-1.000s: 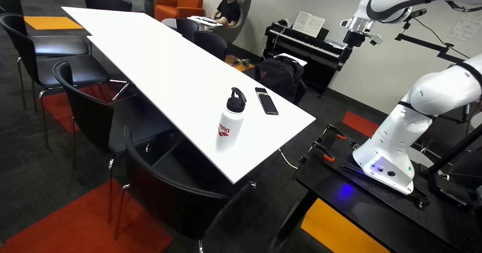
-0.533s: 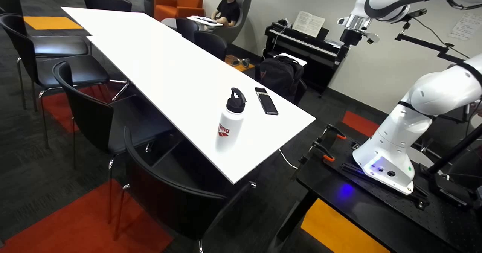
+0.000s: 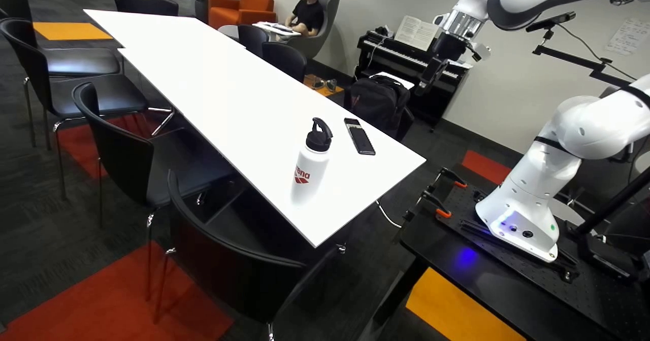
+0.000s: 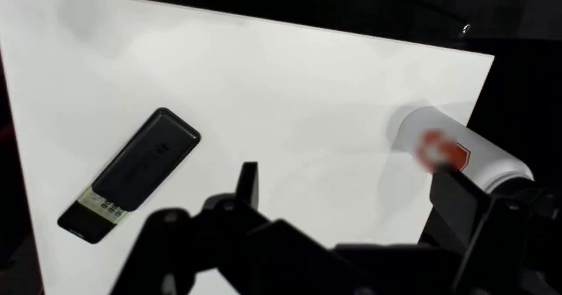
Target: Remove the black lid from the white bottle
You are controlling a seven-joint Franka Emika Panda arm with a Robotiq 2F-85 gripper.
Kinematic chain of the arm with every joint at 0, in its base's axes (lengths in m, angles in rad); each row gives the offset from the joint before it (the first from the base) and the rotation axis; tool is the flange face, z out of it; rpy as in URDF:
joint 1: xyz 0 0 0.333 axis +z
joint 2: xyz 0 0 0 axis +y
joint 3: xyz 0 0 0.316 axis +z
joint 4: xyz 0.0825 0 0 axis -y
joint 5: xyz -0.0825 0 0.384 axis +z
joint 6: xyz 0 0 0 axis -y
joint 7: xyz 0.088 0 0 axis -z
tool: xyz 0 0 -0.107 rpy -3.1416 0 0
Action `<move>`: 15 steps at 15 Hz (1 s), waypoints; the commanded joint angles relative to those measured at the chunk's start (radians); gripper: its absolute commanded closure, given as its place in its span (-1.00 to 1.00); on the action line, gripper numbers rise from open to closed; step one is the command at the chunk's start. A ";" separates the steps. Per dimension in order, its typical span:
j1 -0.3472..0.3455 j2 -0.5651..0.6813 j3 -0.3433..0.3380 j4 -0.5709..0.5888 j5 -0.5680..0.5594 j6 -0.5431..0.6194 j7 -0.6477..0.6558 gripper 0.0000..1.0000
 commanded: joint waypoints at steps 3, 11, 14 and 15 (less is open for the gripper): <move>0.014 -0.001 0.006 -0.002 -0.005 -0.001 0.012 -1.00; 0.119 0.185 0.108 0.157 0.181 -0.010 0.224 -1.00; 0.128 0.310 0.212 0.278 0.166 0.019 0.390 -1.00; 0.120 0.357 0.246 0.321 0.140 0.035 0.454 -1.00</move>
